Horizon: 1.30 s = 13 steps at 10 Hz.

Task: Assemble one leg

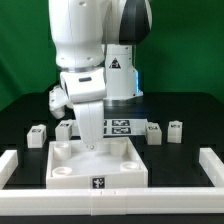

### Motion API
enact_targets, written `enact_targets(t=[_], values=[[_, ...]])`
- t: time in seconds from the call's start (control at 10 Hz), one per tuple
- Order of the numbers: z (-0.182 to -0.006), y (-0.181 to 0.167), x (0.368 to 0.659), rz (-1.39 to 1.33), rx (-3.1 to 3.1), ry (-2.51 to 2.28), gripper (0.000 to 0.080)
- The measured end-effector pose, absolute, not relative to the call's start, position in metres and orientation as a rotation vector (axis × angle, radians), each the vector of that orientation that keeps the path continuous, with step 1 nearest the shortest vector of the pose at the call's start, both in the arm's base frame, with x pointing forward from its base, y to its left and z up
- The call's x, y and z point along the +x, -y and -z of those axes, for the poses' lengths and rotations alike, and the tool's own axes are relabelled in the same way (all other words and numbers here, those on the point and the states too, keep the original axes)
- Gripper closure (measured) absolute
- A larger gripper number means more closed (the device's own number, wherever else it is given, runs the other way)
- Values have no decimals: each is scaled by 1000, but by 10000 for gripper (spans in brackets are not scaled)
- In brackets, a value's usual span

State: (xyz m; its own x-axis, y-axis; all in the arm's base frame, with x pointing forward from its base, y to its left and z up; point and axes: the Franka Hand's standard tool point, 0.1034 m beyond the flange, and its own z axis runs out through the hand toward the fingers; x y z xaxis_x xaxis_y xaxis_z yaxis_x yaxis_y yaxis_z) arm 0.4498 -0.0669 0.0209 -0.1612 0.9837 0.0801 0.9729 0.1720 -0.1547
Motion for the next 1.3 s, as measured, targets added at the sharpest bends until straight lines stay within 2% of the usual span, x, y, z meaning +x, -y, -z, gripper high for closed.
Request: enact_targets(t=[0.2, 0.5, 0.6, 0.7, 0.8, 0.9, 1.0, 1.3], values=[[-11, 65, 449, -105, -1923, 2258, 150], [-12, 65, 450, -110, -1952, 2235, 177], [-12, 65, 449, -110, -1953, 2235, 357], [-12, 65, 449, -110, -1953, 2234, 357], [-12, 65, 449, -110, -1953, 2234, 539], [-12, 66, 449, -110, -1953, 2234, 676], [-13, 66, 450, -107, -1956, 2237, 729], [-13, 66, 451, -107, -1956, 2237, 729]])
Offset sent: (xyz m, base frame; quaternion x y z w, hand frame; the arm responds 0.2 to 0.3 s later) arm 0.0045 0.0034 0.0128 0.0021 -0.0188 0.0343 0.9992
